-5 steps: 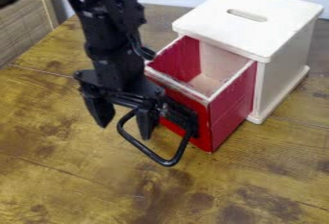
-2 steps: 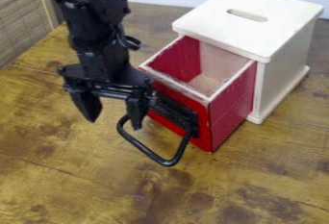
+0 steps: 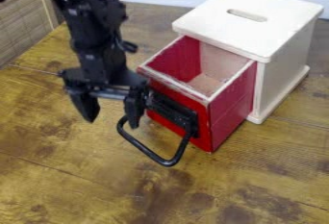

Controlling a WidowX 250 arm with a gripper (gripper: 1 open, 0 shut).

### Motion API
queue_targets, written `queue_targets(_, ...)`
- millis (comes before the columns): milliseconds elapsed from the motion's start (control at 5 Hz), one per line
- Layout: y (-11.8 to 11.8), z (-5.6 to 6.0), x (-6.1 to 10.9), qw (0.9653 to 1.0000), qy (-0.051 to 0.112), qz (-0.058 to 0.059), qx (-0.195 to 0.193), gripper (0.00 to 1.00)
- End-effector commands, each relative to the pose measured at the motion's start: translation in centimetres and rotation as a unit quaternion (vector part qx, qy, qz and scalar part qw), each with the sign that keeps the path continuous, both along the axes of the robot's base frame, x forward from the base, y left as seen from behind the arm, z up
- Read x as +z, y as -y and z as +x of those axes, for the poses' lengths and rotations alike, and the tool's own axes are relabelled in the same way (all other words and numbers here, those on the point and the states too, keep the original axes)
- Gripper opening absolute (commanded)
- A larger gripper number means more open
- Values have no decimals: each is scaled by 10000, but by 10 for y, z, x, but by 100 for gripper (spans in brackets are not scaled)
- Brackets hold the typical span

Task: Open the drawer

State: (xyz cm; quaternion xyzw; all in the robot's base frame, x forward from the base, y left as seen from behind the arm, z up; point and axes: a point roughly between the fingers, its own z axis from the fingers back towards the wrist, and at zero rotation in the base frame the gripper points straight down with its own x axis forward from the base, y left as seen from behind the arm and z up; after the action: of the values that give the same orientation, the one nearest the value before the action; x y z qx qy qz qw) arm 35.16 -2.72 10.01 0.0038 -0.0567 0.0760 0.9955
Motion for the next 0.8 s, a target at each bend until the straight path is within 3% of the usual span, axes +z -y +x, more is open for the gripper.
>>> queue_targets(0, -5, 16, 23, 9995, 201, -3, 247, 100)
queue_targets(200, -6, 23, 23, 9987, 236, -5, 461, 100)
queue_targets(600, -19, 14, 22, 9975, 244, 10, 663, 100)
